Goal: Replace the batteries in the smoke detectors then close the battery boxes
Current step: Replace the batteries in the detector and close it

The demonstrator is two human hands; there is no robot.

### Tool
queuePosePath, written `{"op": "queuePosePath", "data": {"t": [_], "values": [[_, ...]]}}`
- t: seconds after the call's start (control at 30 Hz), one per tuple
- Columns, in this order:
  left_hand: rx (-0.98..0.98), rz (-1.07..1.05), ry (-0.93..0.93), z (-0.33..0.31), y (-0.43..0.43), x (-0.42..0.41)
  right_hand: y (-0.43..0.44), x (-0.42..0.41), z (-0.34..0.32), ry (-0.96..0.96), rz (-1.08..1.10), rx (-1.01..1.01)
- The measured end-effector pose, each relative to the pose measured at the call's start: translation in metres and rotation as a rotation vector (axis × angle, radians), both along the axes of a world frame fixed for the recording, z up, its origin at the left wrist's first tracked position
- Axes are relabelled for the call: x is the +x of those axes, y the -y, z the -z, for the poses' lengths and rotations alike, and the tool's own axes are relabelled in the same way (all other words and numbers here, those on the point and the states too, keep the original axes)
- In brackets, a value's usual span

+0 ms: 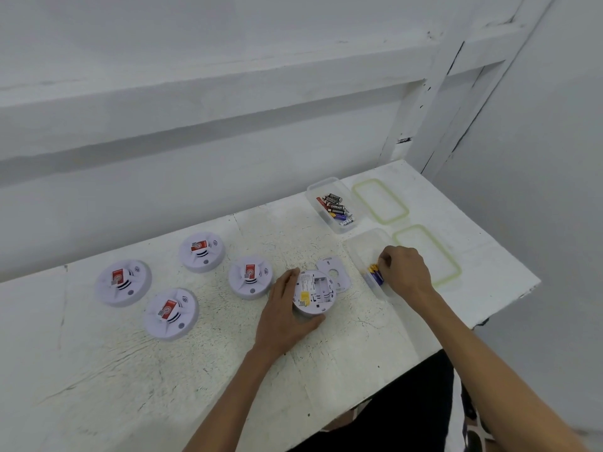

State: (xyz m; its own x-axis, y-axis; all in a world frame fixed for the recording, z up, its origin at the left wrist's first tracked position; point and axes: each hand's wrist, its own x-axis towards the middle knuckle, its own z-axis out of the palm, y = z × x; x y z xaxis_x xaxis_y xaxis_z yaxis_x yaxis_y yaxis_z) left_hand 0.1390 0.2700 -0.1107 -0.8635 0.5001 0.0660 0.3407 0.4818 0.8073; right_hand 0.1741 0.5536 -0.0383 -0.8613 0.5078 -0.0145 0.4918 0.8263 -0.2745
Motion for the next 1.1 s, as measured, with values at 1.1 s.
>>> {"op": "queuePosePath", "data": {"t": [1.1], "values": [[0.081,-0.242,0.068,-0.003,-0.012,0.0,0.011,-0.179,-0.015,0.176,-0.194,0.006]]}}
